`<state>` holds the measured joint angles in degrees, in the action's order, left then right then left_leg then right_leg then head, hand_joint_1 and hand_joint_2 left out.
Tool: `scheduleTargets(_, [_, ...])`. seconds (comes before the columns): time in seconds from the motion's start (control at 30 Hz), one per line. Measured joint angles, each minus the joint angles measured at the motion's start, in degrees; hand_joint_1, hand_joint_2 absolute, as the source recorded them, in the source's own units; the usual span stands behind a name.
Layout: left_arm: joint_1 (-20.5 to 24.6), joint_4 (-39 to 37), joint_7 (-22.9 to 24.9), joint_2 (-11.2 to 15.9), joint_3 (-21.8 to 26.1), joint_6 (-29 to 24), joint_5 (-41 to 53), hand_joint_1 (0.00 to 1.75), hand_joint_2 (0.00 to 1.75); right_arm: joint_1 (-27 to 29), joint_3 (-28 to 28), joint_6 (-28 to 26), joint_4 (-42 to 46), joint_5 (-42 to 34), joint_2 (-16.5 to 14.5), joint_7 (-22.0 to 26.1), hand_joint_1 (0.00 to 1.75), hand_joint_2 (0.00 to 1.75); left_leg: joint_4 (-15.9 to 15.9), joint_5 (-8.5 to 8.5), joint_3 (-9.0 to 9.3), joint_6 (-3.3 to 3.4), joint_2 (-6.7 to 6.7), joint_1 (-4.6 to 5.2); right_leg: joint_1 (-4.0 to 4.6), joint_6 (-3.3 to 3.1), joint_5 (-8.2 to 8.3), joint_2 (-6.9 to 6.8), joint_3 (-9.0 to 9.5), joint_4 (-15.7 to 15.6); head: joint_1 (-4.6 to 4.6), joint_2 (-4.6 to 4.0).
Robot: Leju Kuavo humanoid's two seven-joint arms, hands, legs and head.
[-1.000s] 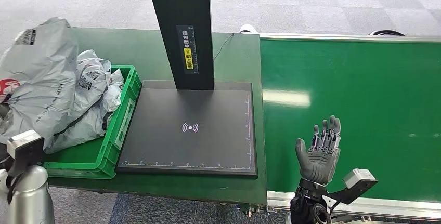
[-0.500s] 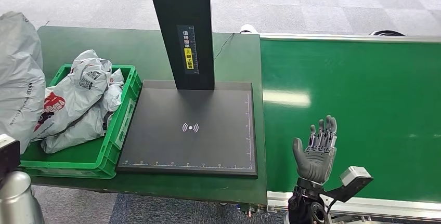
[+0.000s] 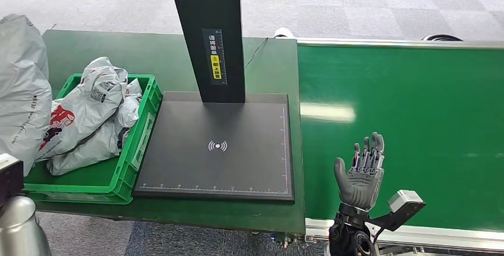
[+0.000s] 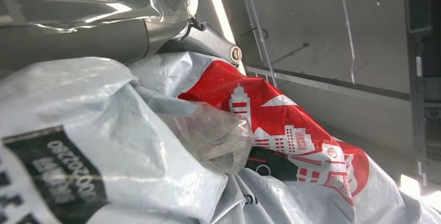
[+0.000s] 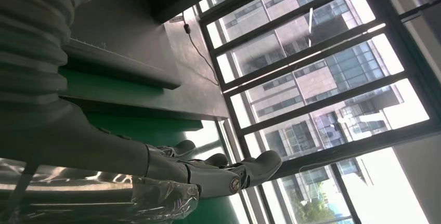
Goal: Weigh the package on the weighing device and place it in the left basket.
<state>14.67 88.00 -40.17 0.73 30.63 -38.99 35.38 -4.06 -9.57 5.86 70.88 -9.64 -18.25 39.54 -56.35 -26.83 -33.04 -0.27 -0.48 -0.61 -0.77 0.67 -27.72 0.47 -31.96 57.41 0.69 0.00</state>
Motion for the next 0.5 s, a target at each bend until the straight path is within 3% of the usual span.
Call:
scheduleTargets(0.3, [1.14,-3.26,1.34,-0.9,-1.68,0.02,8.1,1.75,1.75,0.0,0.12,-0.07,-0.04,-0.06,0.01,0.0,0.0,1.75,0.0,0.0,0.02,0.0,-0.01,0.0,0.0,0.0,0.0,0.0,-0.04,0.0,0.01,0.0])
scheduleTargets(0.5, [8.71,-14.16,9.87,-0.71,-9.3,0.79,20.4,1.75,1.75,-0.34,0.77,0.0,-0.23,-0.19,-0.1,-0.34,0.0,1.75,-0.02,0.1,0.05,0.01,-0.2,0.0,0.0,0.0,0.03,-0.25,0.04,-0.01,-0.01,0.0])
